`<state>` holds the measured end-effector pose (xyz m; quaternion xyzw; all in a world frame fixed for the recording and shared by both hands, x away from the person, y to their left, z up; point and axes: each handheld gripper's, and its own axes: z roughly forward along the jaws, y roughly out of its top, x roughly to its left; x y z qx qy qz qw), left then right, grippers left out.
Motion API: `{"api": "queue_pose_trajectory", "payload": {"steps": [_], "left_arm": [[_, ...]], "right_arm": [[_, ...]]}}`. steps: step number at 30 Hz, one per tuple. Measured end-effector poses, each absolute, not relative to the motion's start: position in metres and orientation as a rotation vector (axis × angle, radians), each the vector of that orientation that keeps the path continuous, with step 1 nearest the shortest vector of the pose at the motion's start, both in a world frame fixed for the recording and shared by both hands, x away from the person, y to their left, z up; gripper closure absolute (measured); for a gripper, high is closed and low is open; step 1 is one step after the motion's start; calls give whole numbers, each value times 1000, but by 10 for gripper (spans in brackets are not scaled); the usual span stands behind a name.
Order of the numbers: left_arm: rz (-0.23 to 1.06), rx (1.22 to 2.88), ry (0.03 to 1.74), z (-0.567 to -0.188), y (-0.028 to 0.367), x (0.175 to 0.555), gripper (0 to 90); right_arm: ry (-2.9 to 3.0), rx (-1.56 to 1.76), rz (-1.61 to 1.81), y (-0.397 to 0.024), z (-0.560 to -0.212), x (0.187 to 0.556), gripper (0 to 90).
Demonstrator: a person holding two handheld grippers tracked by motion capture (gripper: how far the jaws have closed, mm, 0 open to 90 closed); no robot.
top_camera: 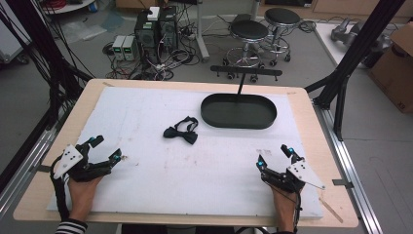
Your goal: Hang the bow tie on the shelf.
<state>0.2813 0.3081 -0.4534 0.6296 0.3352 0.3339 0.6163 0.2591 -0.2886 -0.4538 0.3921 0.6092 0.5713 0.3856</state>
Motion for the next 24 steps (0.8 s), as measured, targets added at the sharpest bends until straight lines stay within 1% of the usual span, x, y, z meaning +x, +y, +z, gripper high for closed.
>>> {"api": "queue_pose_trajectory", "payload": {"steps": [24], "left_arm": [[771, 1453, 770, -453, 308, 281, 155]], "right_arm": [[1545, 1019, 1445, -289, -453, 260, 104]]}}
